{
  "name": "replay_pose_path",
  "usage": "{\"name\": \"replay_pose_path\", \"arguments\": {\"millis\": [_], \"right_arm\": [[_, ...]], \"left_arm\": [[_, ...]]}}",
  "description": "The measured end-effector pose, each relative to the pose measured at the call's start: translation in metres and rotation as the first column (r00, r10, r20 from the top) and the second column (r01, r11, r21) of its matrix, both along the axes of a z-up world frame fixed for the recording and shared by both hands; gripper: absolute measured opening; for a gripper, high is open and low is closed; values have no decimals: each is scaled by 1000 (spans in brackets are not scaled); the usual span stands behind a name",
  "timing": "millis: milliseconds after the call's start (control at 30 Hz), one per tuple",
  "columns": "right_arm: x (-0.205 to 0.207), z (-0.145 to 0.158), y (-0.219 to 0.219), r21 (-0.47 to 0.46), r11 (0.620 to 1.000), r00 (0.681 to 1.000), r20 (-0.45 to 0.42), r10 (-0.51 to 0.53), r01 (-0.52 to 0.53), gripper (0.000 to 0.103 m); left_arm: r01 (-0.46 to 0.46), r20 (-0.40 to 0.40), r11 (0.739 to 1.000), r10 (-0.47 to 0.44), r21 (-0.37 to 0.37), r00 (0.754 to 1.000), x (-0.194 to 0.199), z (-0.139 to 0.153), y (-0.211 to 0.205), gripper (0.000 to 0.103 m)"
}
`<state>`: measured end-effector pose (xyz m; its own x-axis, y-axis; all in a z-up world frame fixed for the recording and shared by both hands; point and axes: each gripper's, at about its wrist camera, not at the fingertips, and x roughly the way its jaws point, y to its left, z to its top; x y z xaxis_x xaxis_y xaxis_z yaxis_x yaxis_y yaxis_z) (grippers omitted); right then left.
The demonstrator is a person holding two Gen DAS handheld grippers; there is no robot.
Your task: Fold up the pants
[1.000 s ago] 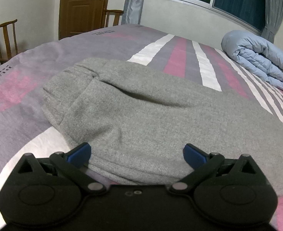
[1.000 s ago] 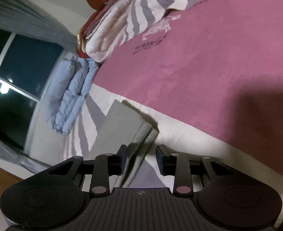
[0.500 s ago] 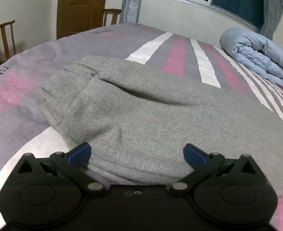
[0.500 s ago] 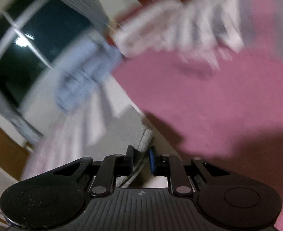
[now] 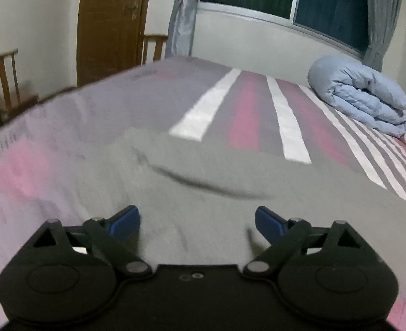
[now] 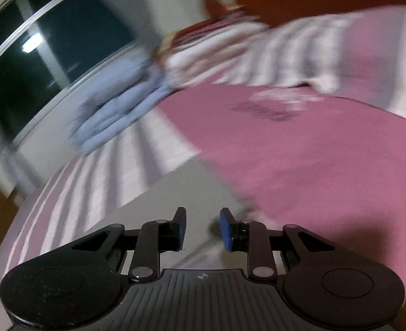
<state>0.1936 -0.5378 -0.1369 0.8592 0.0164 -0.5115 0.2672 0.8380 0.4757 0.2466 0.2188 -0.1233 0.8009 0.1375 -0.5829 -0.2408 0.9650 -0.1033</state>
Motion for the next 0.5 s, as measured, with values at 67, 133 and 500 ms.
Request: {"name": "replay_pose_path", "arguments": {"millis": [67,133,500], "right_arm": [[18,6,36,-37,996,997,-5,78,-78,28],[39,9,83,-68,981,983,-8,181,-181,28],[145,-33,310,-157,731,745,-222,629,-664,27]], "left_arm": [[16,1,1000,-16,25,1000,8,7,-1,85],[77,-21,996,-77,37,997,19,11,-10,86],[233,-175,959,-205,159,963,103,-24,-28,92]]}}
